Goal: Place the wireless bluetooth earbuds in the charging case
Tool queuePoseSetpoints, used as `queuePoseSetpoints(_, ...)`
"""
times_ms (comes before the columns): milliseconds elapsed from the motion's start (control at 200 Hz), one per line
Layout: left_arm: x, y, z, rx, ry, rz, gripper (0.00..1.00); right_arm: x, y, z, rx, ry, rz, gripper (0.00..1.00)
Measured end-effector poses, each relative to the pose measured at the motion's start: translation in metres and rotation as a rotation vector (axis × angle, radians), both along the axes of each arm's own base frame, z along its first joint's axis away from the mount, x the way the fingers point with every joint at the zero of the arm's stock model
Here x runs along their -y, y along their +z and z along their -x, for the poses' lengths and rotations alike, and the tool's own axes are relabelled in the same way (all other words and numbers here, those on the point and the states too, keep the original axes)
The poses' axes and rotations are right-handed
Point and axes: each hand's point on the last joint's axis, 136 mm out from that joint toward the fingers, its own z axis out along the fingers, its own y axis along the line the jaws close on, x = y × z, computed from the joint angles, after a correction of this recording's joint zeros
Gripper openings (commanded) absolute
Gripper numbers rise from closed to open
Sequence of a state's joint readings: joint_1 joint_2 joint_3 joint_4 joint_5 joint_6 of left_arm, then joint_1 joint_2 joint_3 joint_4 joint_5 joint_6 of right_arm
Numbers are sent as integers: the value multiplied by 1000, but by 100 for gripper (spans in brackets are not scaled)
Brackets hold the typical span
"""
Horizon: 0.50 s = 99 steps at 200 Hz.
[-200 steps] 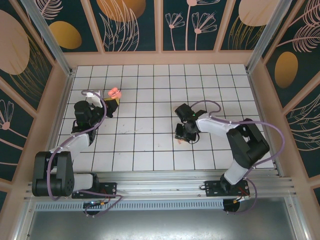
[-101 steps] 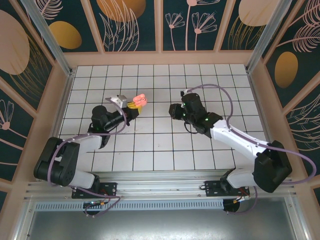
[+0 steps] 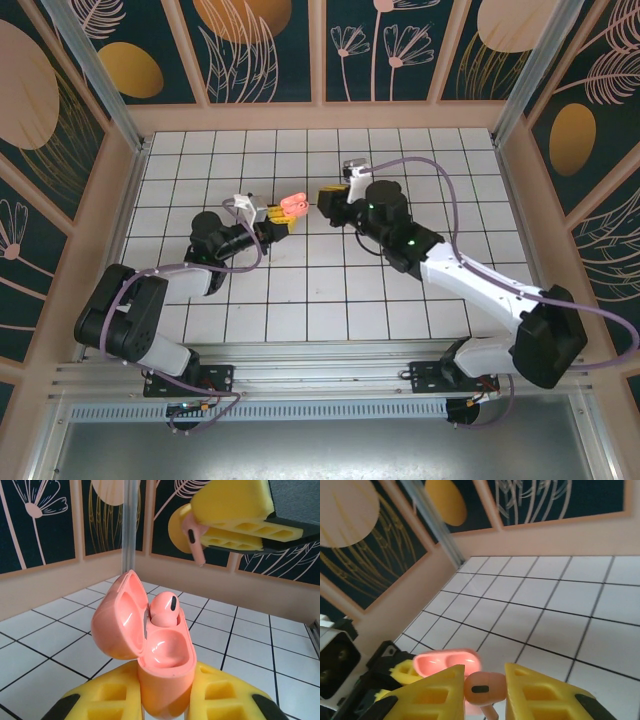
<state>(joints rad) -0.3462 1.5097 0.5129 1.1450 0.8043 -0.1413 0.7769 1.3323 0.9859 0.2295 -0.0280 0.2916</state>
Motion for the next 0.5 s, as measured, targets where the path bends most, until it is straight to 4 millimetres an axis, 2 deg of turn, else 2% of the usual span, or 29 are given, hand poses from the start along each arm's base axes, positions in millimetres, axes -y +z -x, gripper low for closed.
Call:
queuePoseSetpoints(135, 1, 2, 1, 11, -3, -10, 5, -28, 5, 1, 44, 69, 24, 23)
queuePoseSetpoints(250, 1, 4, 2, 16, -2, -14, 5, -44, 4, 2, 65, 107, 44, 22)
queuePoseSetpoints(495, -1, 10, 3, 26, 6, -14, 5, -56, -4, 4, 71, 143, 68, 23)
